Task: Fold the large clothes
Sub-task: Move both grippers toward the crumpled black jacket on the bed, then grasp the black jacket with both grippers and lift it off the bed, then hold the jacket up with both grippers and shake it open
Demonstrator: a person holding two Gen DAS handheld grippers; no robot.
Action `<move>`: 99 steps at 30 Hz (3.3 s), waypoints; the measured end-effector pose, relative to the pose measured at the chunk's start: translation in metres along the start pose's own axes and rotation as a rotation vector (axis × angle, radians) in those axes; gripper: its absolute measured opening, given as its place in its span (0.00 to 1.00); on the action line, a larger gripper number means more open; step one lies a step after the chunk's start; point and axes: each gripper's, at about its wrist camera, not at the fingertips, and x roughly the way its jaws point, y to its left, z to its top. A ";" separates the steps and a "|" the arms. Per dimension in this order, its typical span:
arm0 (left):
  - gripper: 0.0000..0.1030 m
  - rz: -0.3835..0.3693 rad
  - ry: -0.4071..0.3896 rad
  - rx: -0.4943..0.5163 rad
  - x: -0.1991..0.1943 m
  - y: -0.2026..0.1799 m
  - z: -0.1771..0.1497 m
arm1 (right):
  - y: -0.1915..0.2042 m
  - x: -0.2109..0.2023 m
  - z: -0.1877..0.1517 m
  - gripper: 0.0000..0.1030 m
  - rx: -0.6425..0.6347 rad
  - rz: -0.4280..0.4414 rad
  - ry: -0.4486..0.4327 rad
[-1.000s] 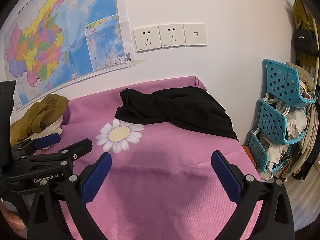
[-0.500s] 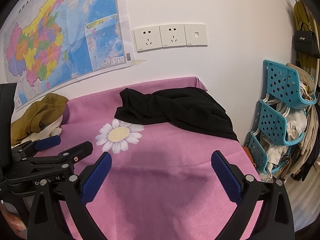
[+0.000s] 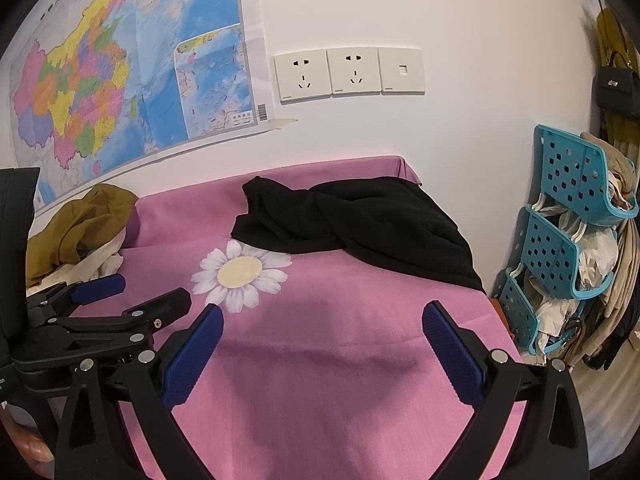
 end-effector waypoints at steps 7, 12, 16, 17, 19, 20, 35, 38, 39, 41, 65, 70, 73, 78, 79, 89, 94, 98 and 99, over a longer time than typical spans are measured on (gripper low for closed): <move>0.95 0.024 0.026 -0.001 0.017 0.008 0.010 | 0.002 0.015 0.012 0.94 -0.046 0.023 0.012; 0.95 0.053 0.062 -0.034 0.043 0.029 0.028 | 0.006 0.050 0.039 0.94 -0.138 0.017 0.037; 0.95 0.092 0.075 -0.047 0.066 0.046 0.042 | 0.007 0.096 0.065 0.94 -0.214 0.006 0.082; 0.95 0.102 0.080 -0.051 0.072 0.050 0.045 | 0.011 0.115 0.073 0.94 -0.248 -0.006 0.108; 0.95 0.106 0.094 -0.059 0.082 0.056 0.050 | 0.017 0.143 0.082 0.94 -0.301 0.028 0.146; 0.95 0.114 0.098 -0.063 0.086 0.060 0.051 | 0.021 0.160 0.088 0.94 -0.324 0.038 0.168; 0.95 0.147 0.145 -0.105 0.123 0.097 0.060 | 0.034 0.259 0.104 0.20 -0.455 0.170 0.326; 0.95 0.139 0.138 -0.102 0.126 0.102 0.064 | 0.024 0.226 0.120 0.17 -0.454 0.184 0.235; 0.95 0.132 0.131 -0.096 0.126 0.102 0.065 | 0.019 0.213 0.126 0.17 -0.441 0.183 0.200; 0.95 0.108 0.115 -0.075 0.127 0.099 0.071 | 0.001 0.182 0.147 0.17 -0.382 0.192 0.123; 0.08 -0.423 0.113 0.174 0.174 -0.040 0.119 | -0.121 0.098 0.209 0.16 -0.044 0.190 -0.066; 0.07 -0.368 -0.014 0.235 0.140 -0.079 0.175 | -0.164 0.059 0.236 0.15 0.031 0.095 -0.130; 0.07 -0.382 -0.109 0.247 0.109 -0.098 0.213 | -0.182 0.016 0.262 0.15 0.033 0.018 -0.211; 0.07 -0.440 -0.185 0.214 0.052 -0.119 0.260 | -0.173 -0.065 0.309 0.15 -0.051 -0.058 -0.341; 0.07 -0.443 -0.213 0.215 0.040 -0.120 0.265 | -0.166 -0.087 0.317 0.15 -0.077 -0.067 -0.374; 0.05 -0.441 -0.620 0.193 -0.159 -0.054 0.294 | -0.110 -0.275 0.335 0.15 -0.215 -0.055 -0.672; 0.06 -0.336 -0.783 0.226 -0.268 -0.003 0.273 | -0.088 -0.346 0.318 0.15 -0.225 0.065 -0.750; 0.11 -0.209 -0.887 0.276 -0.359 0.042 0.214 | -0.076 -0.379 0.292 0.16 -0.236 0.201 -0.767; 0.11 -0.175 -0.904 0.281 -0.384 0.042 0.195 | -0.072 -0.386 0.282 0.16 -0.245 0.252 -0.766</move>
